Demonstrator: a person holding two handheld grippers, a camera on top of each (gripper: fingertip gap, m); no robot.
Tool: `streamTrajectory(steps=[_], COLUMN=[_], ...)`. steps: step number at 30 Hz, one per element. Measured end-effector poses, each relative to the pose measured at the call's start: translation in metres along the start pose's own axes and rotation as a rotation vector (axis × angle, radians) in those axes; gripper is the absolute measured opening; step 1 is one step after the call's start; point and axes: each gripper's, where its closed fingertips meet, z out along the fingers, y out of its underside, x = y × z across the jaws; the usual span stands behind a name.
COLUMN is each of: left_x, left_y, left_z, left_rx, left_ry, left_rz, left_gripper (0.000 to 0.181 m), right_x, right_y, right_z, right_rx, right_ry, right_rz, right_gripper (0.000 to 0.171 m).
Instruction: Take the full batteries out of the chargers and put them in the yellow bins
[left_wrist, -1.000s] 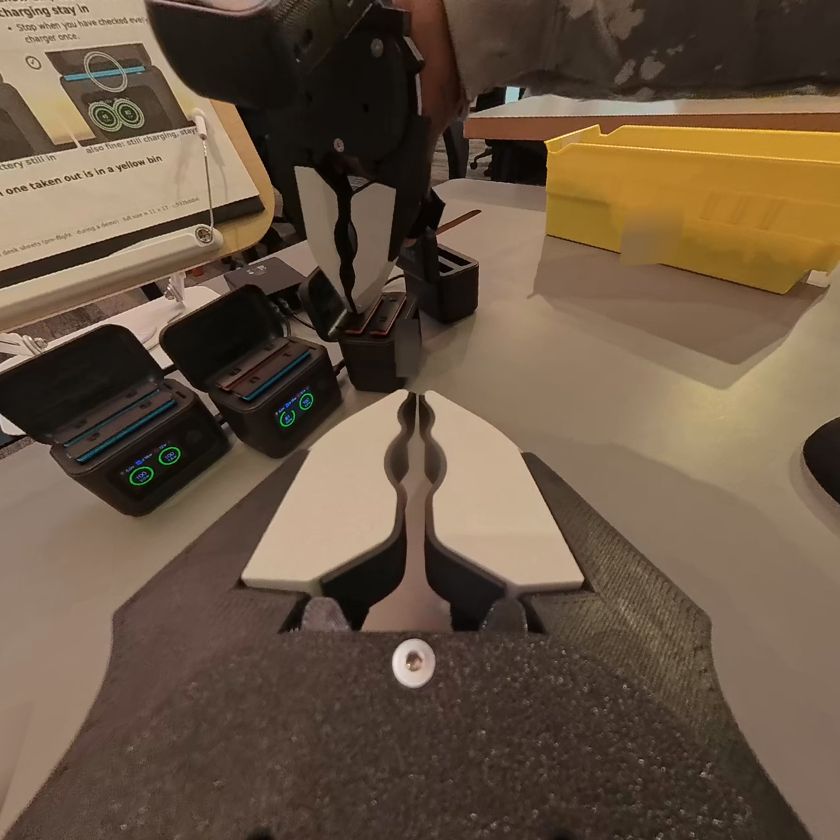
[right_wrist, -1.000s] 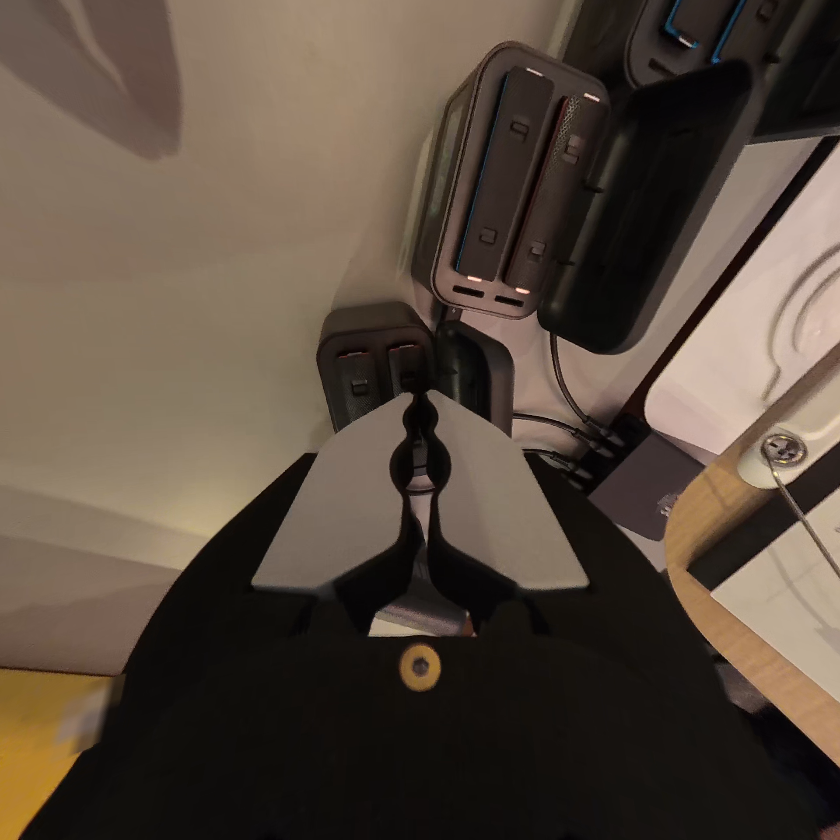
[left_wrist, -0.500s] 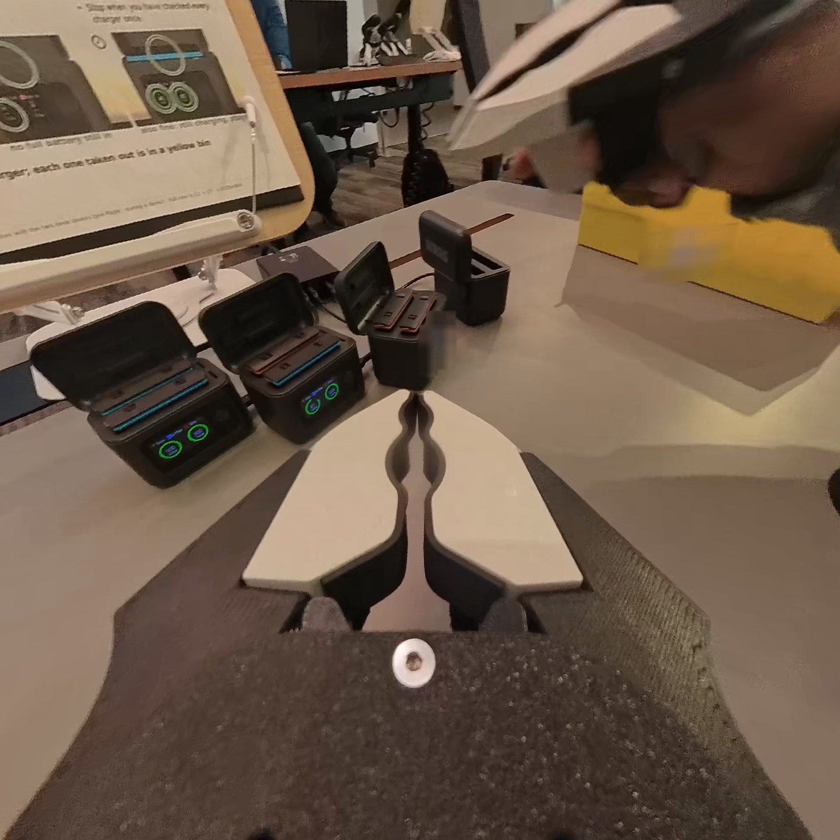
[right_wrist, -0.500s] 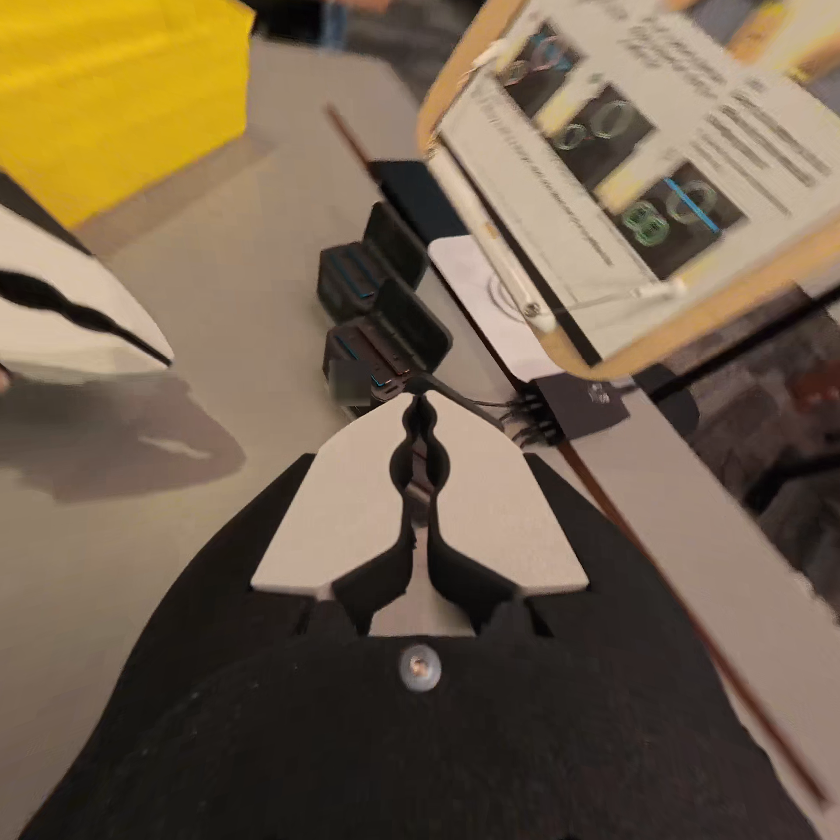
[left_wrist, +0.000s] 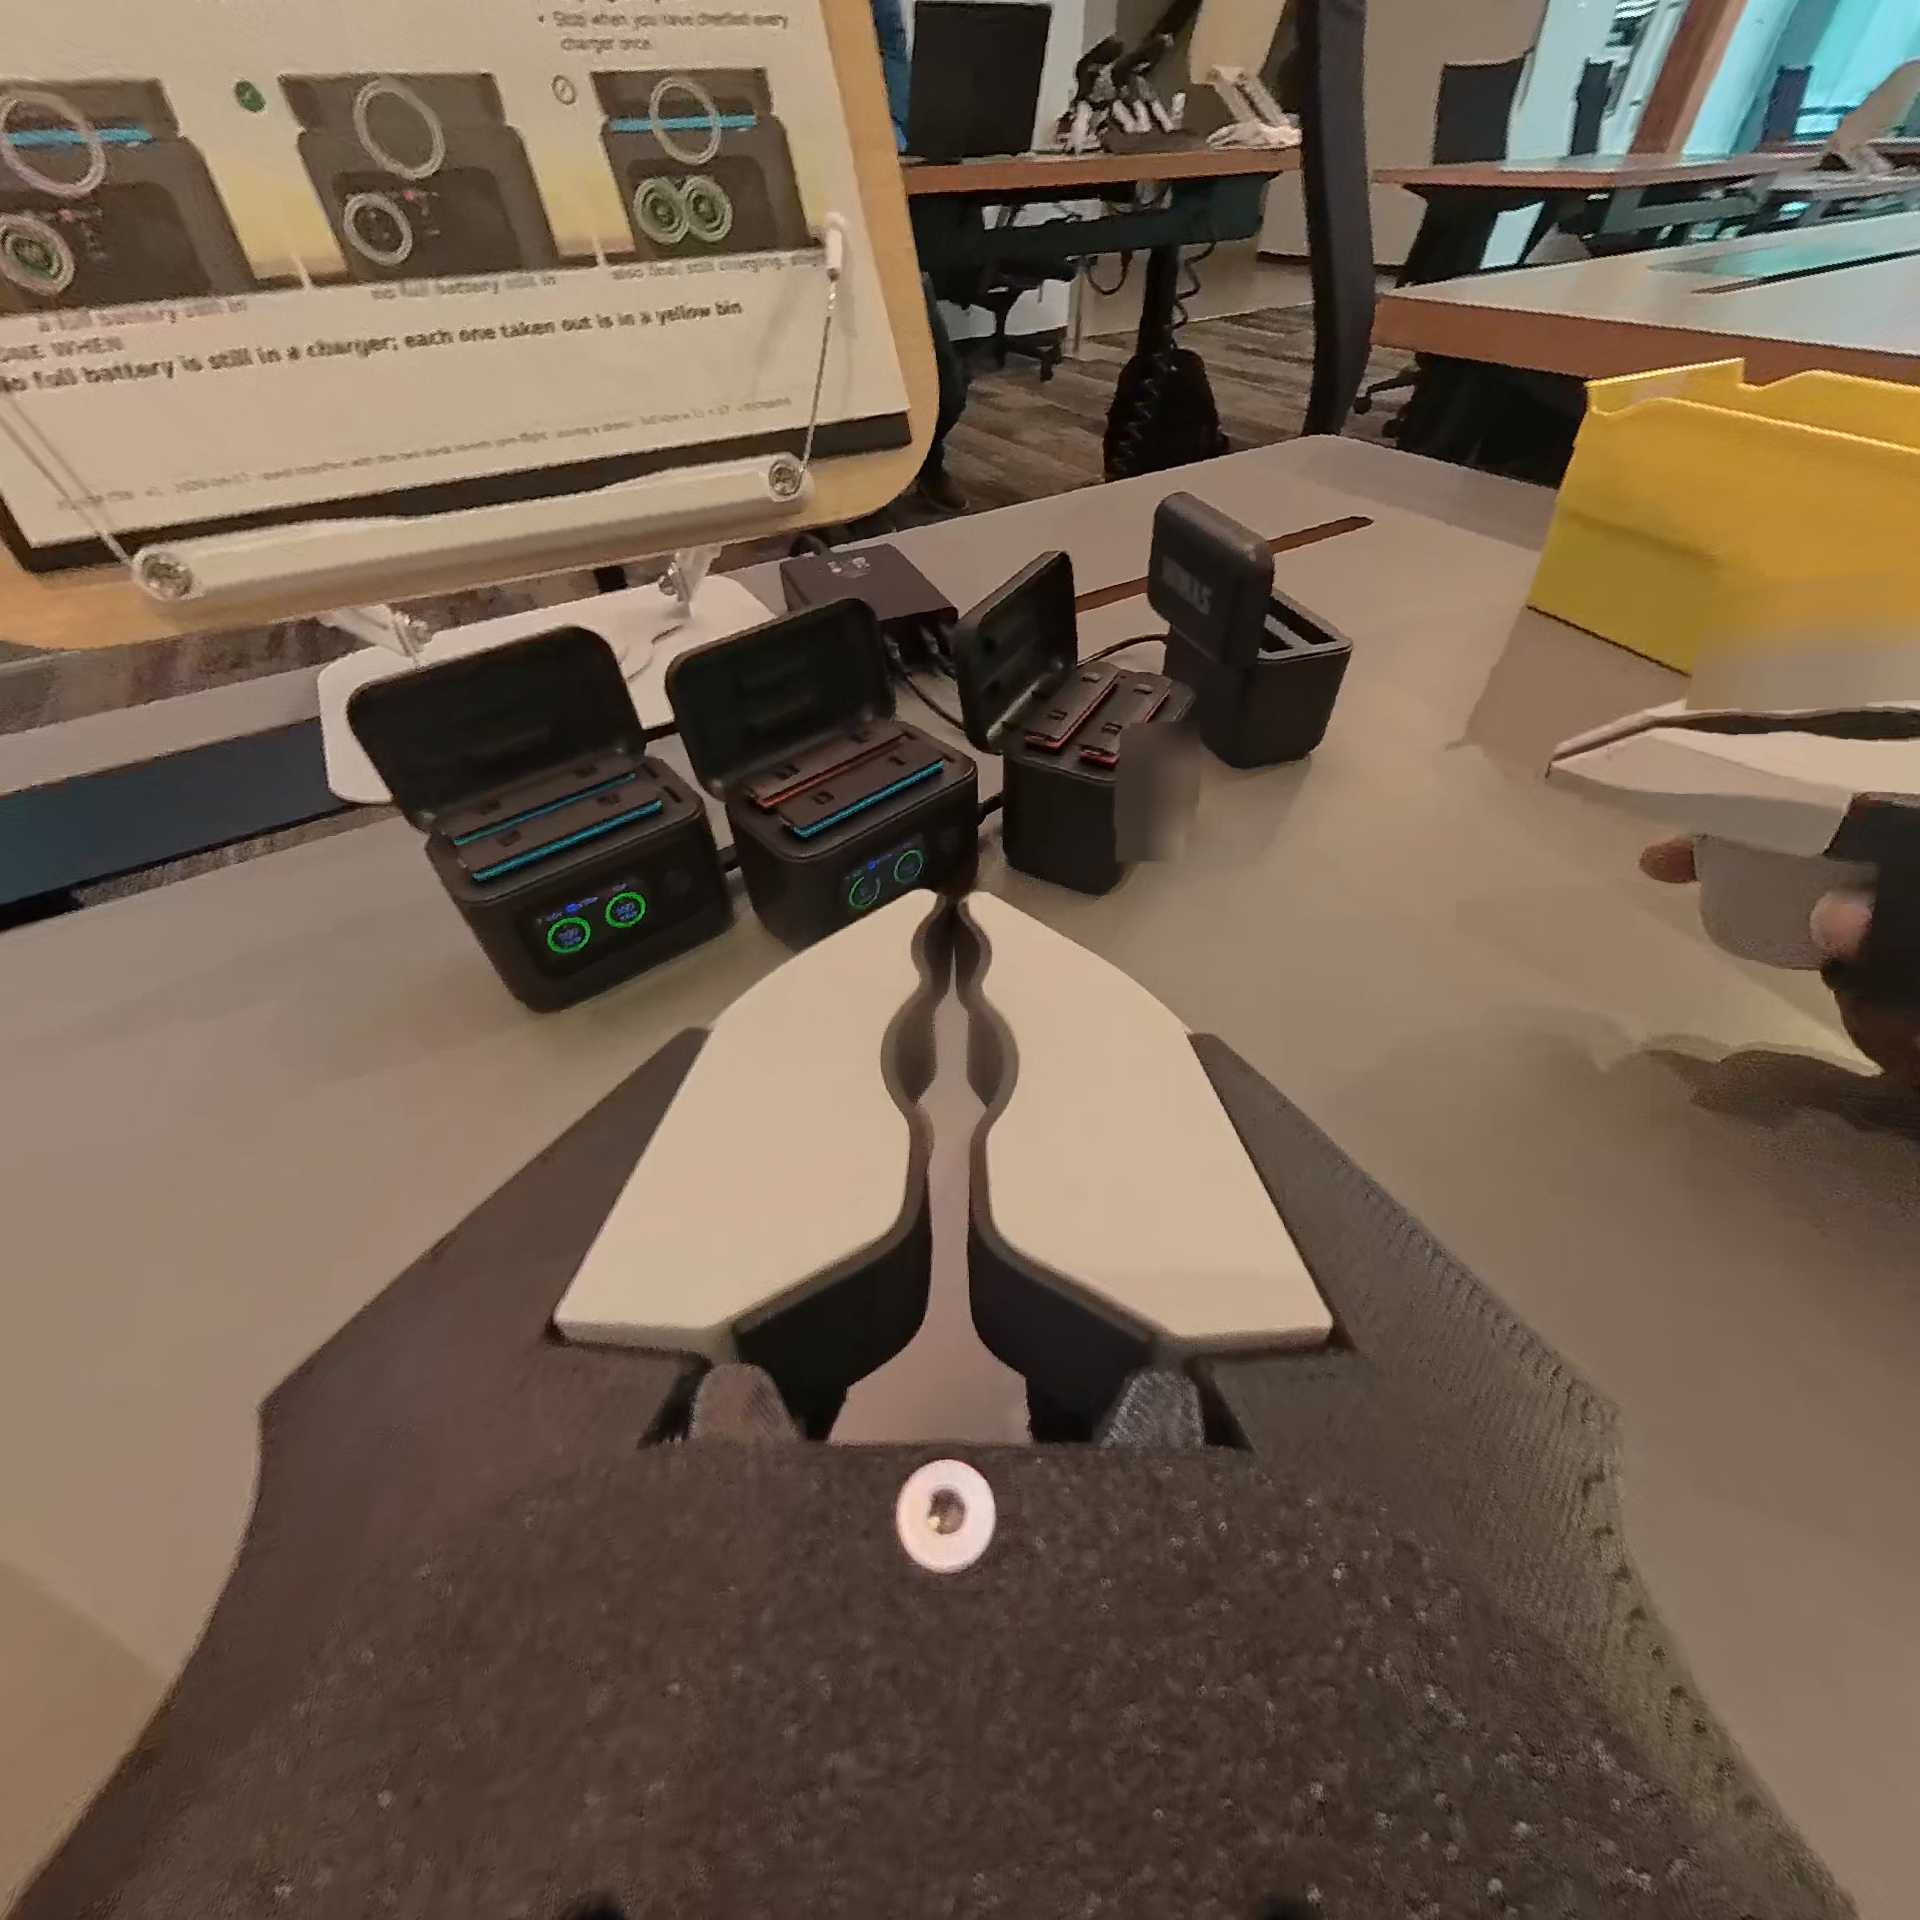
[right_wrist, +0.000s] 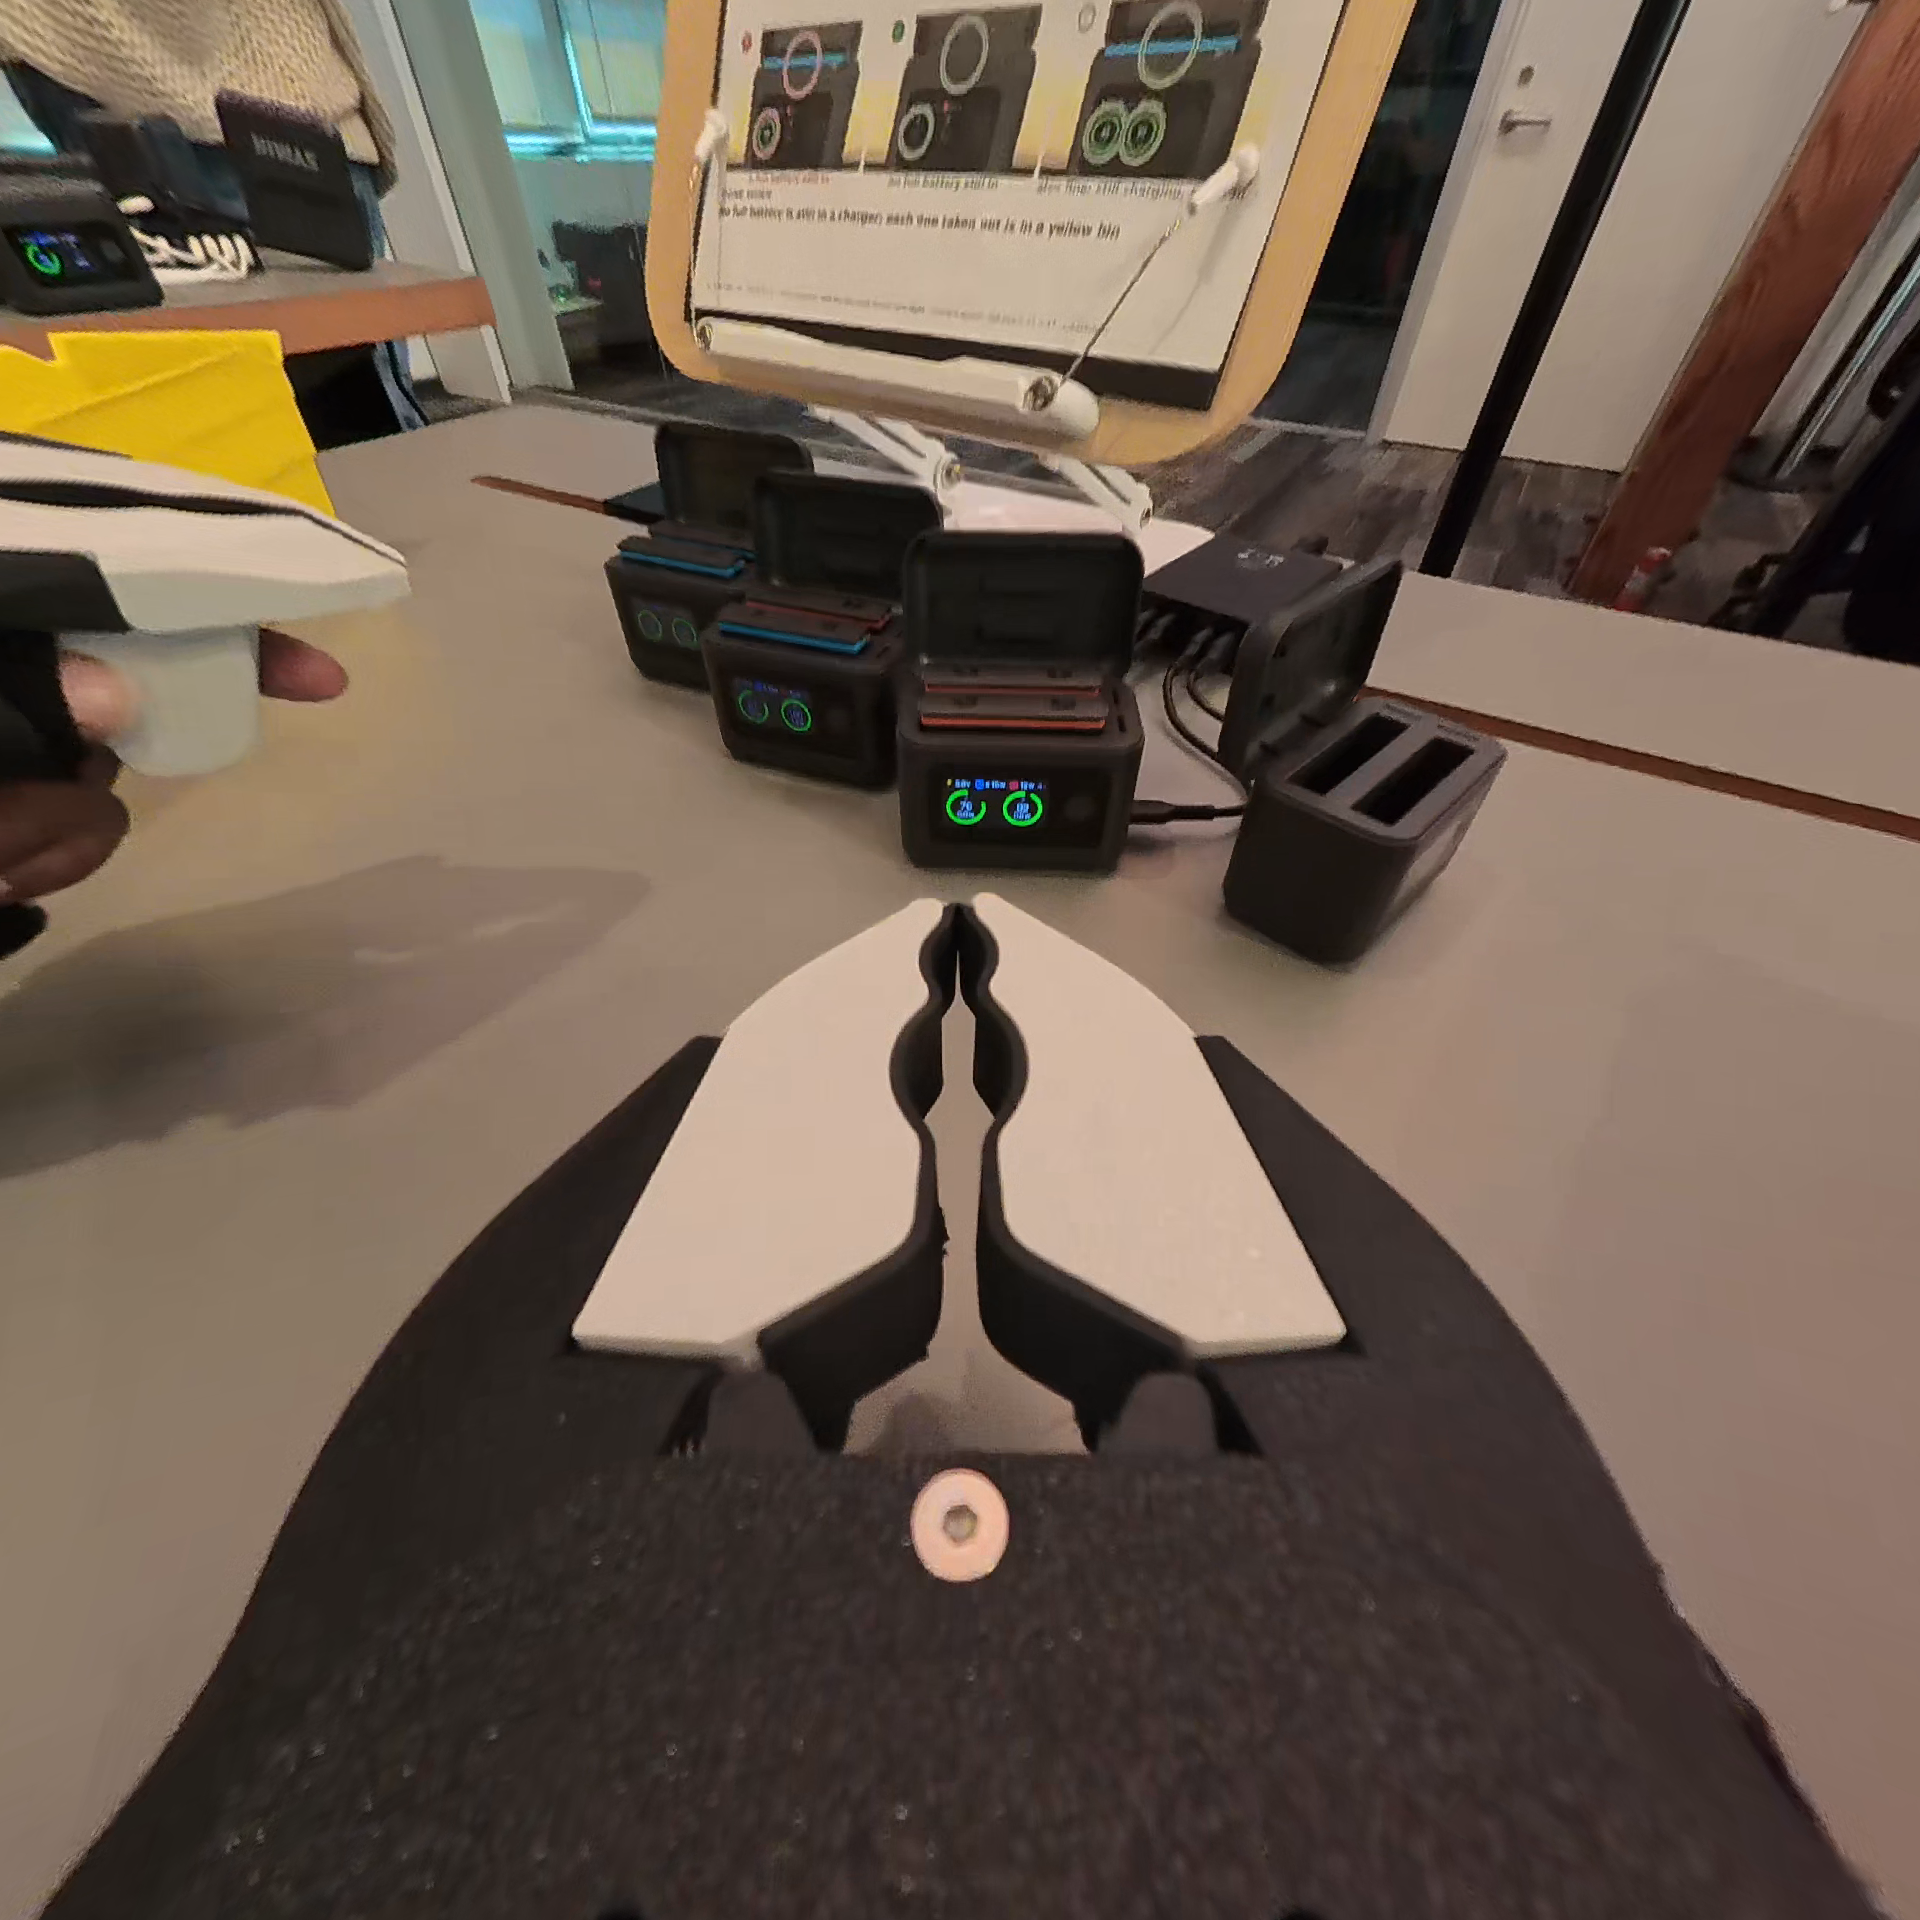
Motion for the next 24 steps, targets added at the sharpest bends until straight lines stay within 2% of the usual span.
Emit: streamTrajectory(steps=[5,8,13,17,21,24], left_x=[-0.006,-0.012,-0.038,-0.085,-0.127,-0.151], left_y=[0.011,0.002,-0.063,-0.108,-0.109,-0.075], left_z=[0.0,-0.008,-0.056,-0.107,-0.141,-0.153], left_rx=[-0.067,-0.044,0.094,0.079,-0.146,-0.416], left_ry=[-0.057,-0.096,-0.155,-0.21,-0.162,-0.096], left_rz=[-0.035,0.006,0.09,0.203,0.335,0.407], left_gripper=[0.0,0.0,0.0,0.0,0.0,0.001], right_x=[0.008,0.01,0.007,0.004,-0.002,-0.007], right_y=[0.007,0.008,0.009,0.01,0.011,0.014], right_z=[0.003,0.003,0.002,0.001,0.0,0.002], right_rx=[-0.017,-0.023,-0.035,-0.042,-0.047,-0.065], right_ry=[0.028,0.042,0.03,0.009,-0.022,-0.046], right_rz=[0.028,0.019,0.007,0.013,0.022,0.021], right_gripper=[0.0,0.0,0.0,0.0,0.0,0.0])
